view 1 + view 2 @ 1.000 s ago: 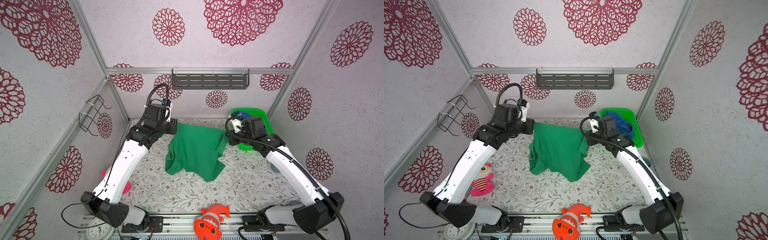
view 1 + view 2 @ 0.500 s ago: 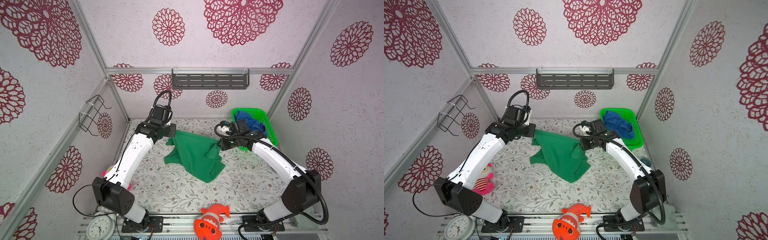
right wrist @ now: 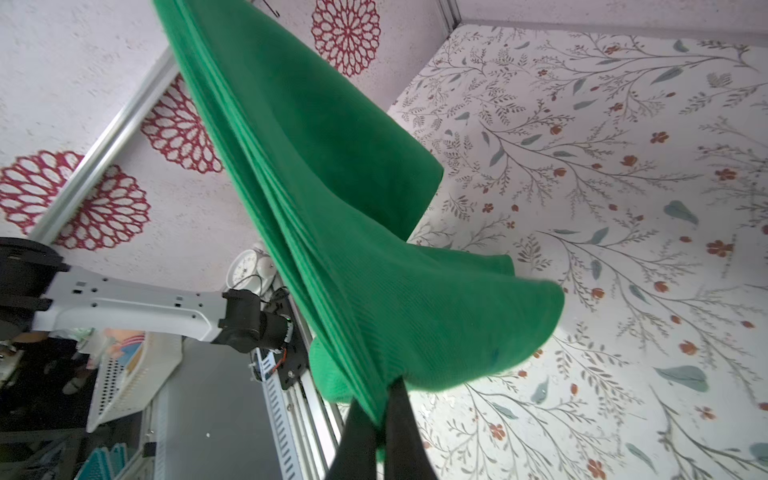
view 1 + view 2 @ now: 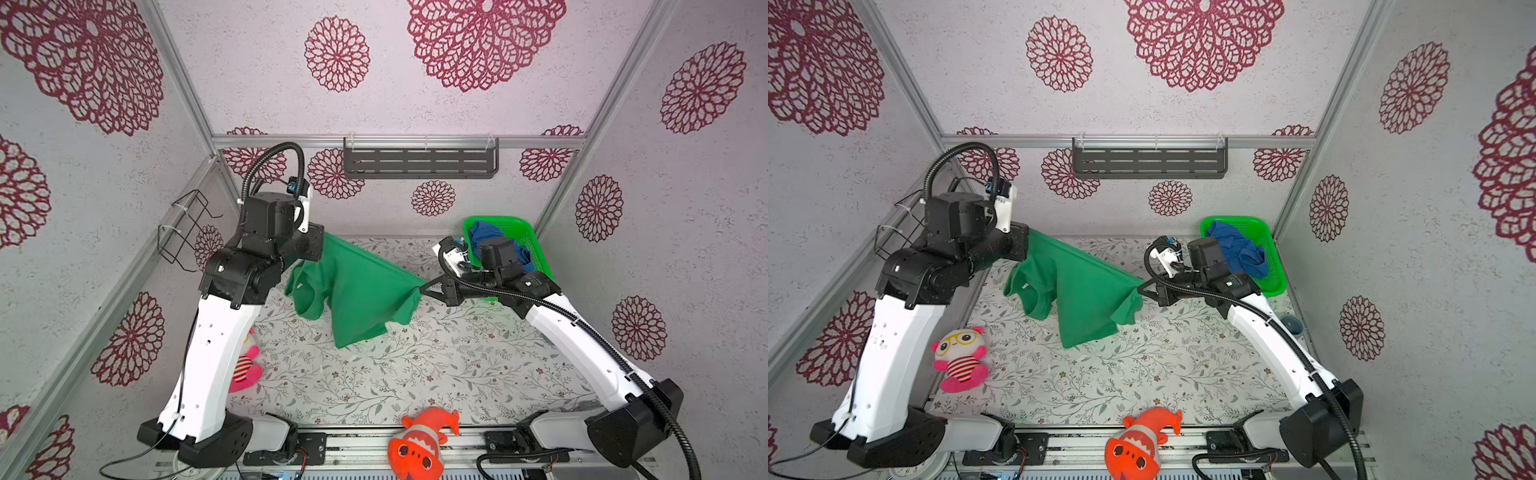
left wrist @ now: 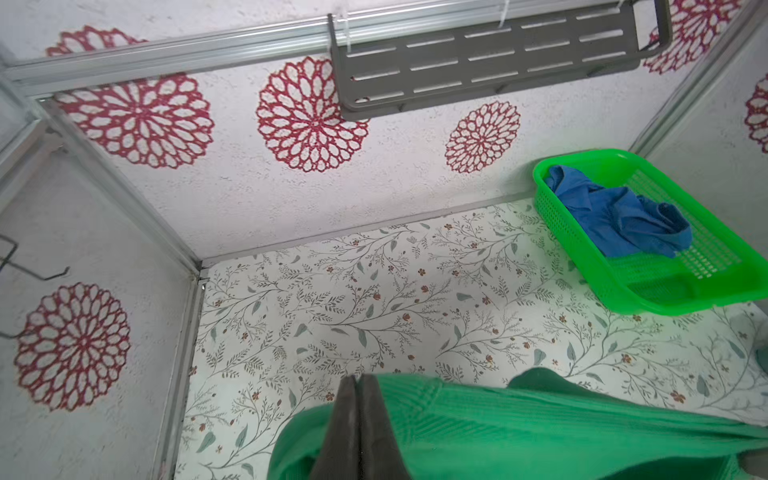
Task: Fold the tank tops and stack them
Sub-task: 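Lift the tank top with both grippers and shake it out in the air, then lower the tank top onto the table with both grippers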
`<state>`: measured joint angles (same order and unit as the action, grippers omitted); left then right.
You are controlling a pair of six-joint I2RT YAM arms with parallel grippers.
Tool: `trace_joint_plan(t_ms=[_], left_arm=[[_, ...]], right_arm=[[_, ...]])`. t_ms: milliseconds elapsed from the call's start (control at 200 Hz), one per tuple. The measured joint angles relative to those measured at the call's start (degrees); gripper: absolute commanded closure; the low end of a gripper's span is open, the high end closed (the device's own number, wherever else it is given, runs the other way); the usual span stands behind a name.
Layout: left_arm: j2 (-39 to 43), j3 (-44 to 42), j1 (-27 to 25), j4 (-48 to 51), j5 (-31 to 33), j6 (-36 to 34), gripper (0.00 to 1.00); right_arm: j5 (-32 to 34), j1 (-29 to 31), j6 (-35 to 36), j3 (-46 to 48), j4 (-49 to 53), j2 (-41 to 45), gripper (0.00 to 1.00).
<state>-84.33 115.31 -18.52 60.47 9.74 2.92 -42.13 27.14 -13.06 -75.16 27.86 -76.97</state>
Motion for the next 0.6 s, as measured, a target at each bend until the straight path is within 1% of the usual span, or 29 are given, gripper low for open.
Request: trace_joint_plan(t_ms=[40,110,150,210,240,255,270,290,300,310,330,360,395,440,495,545,600], left_arm=[[-4.02,2.69,0.61,0.17,-1.16,-1.46,1.0],[-13.42,8.61,1.16,0.48,-2.97,-4.2,1.0],[-20.61,12.85,1.29,0.79,-3.89,-5.77,1.0],[-32.85,21.57,1.31,1.46,-4.83,-7.96,0.99],[-38.86,26.1,1.31,1.38,-5.16,-9.01,0.9],[-41.86,28.24,1.31,1.44,-5.31,-9.57,0.83],[-44.54,30.27,1.31,1.42,-5.4,-10.03,0.73],[-48.13,32.48,1.31,1.27,-5.53,-10.8,0.54],[-49.88,33.66,1.29,1.2,-5.4,-11.15,0.46],[-51.76,34.64,1.29,1.01,-5.14,-11.54,0.4],[-54.58,36.24,1.27,0.74,-4.55,-11.89,0.31],[-58.51,37.9,1.38,0.33,-3.76,-12.55,0.21],[-61.44,38.4,1.51,0.28,-2.58,-13.03,0.15],[-63.41,37.44,1.73,0.74,-1.11,-13.38,0.13],[-62.71,32.81,1.77,0.33,0.98,-13.22,0.14],[-58.93,25.53,1.9,-1.29,2.8,-12.74,0.19],[-51.47,14.62,1.99,-3.37,4.26,-10.8,0.25]], right_arm=[[-0.07,-0.22,-1.7,1.07,-1.64,-0.83,1.0],[0.35,-1.22,-4.28,2.62,-4.04,-3.85,1.0],[0.9,-2.03,-5.25,2.86,-4.7,-6.16,1.0],[2.32,-3.78,-6.05,2.71,-5.33,-10.29,1.0],[3.48,-4.85,-6.08,2.27,-5.22,-12.7,1.0],[3.65,-5.33,-6.1,1.99,-5.01,-13.68,1.0],[4.35,-5.88,-6.08,1.62,-4.85,-14.73,0.99],[5.07,-6.69,-5.92,0.94,-4.42,-16.37,0.93],[5.66,-7.13,-5.86,0.52,-4.17,-17.14,0.89],[6.45,-7.54,-5.77,0.09,-3.76,-17.92,0.86],[7.45,-8.2,-5.46,-0.74,-2.89,-19.1,0.81],[9.97,-9.44,-4.9,-2.19,-1.09,-21.09,0.73],[13.16,-10.62,-4.17,-3.74,0.9,-22.82,0.64],[17.11,-11.67,-2.89,-5.33,3.13,-24.2,0.59],[21.35,-12.9,-1.86,-6.38,5.35,-24.55,0.57],[23.69,-13.27,-1.51,-6.47,6.62,-23.85,0.56],[25.57,-12.96,-1.53,-5.86,7.13,-22.51,0.57]])
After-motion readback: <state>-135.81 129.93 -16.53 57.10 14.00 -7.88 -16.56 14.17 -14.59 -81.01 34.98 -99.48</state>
